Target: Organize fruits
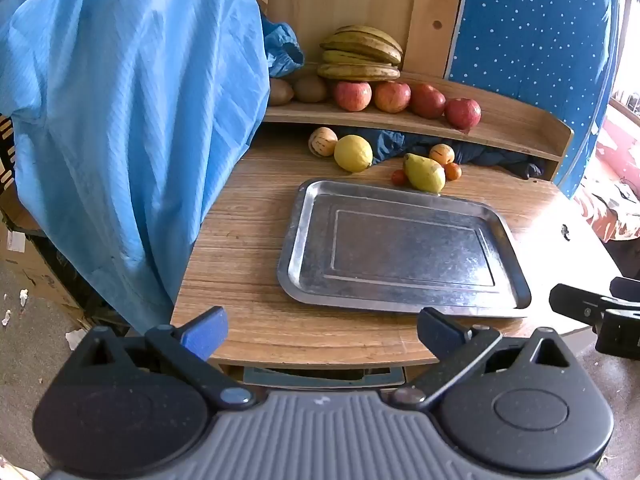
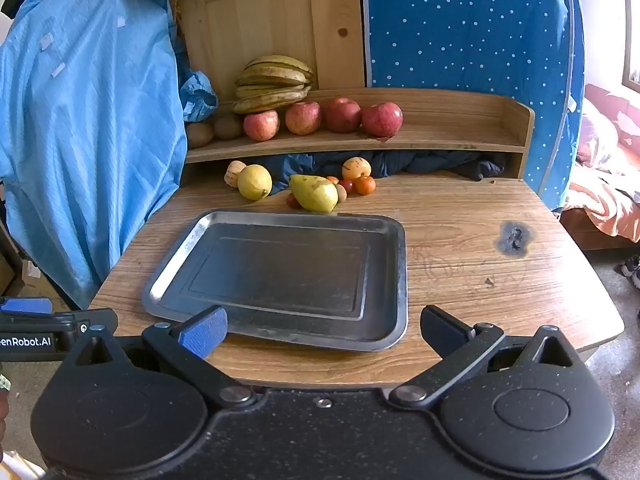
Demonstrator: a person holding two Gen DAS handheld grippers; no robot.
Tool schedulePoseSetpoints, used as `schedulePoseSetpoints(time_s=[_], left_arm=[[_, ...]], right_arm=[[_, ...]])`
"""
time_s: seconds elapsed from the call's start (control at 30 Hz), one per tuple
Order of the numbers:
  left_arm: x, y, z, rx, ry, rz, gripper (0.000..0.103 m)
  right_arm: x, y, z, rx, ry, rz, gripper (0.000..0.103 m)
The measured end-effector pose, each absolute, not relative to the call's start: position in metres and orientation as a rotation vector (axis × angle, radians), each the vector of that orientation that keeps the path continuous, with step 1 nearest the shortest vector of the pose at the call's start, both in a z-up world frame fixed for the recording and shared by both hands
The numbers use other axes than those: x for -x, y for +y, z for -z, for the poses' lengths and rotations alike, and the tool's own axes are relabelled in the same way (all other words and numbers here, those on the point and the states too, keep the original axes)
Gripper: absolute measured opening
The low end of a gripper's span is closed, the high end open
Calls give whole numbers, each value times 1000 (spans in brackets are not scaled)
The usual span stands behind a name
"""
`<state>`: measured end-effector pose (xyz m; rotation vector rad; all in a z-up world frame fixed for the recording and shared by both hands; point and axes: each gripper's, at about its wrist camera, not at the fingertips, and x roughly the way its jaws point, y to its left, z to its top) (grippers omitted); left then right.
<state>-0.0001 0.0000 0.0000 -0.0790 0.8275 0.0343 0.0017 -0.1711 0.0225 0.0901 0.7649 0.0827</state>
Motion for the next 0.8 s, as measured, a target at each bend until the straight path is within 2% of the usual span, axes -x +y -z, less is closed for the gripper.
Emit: schedulePoseSetpoints(time_s=[0.8], left_arm=[[2,3,2,83,835,-33,102]], right_arm=[[-1,-168,-24,-91,768,-82,102]])
